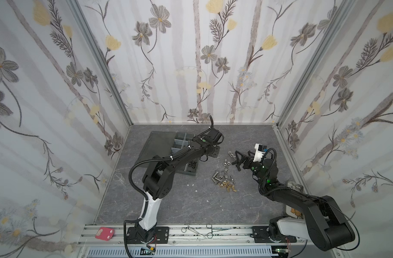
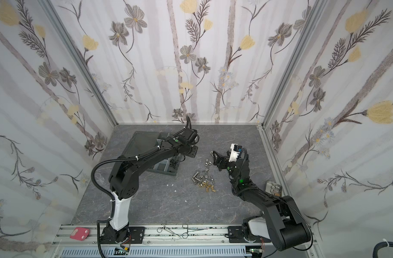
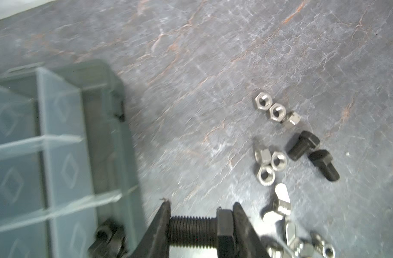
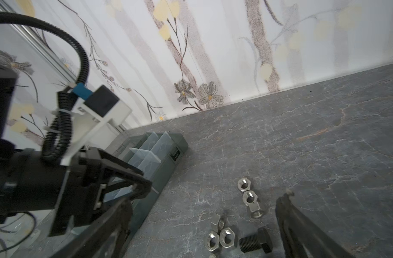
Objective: Sort the screws and nuts into containers
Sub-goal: Pick up the screw at the center of the table, then place the screw into the container.
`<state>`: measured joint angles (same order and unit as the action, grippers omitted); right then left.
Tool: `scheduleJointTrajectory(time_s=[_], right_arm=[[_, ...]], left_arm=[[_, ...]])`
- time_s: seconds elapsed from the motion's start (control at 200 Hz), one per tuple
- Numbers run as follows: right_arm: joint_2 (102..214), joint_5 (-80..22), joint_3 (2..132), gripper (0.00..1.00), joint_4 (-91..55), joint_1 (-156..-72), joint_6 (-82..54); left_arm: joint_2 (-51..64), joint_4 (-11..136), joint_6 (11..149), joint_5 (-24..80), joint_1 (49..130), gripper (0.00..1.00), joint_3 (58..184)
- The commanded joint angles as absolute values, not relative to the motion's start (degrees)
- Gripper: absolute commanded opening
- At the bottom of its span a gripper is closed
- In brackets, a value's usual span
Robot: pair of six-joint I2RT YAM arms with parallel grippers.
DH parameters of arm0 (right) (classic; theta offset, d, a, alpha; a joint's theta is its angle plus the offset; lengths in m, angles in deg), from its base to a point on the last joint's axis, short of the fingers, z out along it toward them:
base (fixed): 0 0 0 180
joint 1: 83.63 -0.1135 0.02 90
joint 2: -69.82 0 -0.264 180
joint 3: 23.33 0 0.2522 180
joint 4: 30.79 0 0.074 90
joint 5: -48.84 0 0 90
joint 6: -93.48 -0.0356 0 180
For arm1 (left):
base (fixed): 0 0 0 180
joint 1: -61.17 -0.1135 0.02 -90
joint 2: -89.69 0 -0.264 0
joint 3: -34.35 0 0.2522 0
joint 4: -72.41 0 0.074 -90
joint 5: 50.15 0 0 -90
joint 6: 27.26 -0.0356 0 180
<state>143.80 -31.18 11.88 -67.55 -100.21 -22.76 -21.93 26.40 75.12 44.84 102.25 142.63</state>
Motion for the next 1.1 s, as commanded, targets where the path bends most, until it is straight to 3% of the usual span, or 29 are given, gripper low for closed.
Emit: scheduleJointTrajectory(time_s=[0.0,0.165,0.325,0.699,0.829,0.909,1.094], right_arm=[[145.13,-31.21,12.9,1.0,-70.07,-101.26,-21.09],[148.35,-31.34,15.06,1.0,-70.19,-102.91,-20.44],[149.58,-32.06,16.44,1.0,-70.15,-104.29,-19.46],[147.81,-33.35,15.42,1.0,-69.57,-105.63,-18.26],[147.01,-34.13,14.91,1.0,-69.02,-105.67,-17.62],[146.5,-34.53,14.62,1.0,-68.92,-105.65,-17.19],[144.72,-37.09,13.95,1.0,-68.68,-105.64,-16.38]], left_arm=[[-11.77,26.74,80.24,47.82,100.0,0.38,133.44],[-1.66,22.71,83.82,47.96,94.63,0.38,118.91],[1.31,25.6,84.12,47.21,90.65,0.38,111.05],[-7.16,30.85,80.25,50.12,89.62,0.41,113.98],[-8.66,31.26,80.32,50.81,89.74,0.5,115.2],[-8.66,31.44,80.62,51.46,89.68,0.62,115.72],[-8.97,29.96,79.55,52.09,91.9,0.61,121.12]])
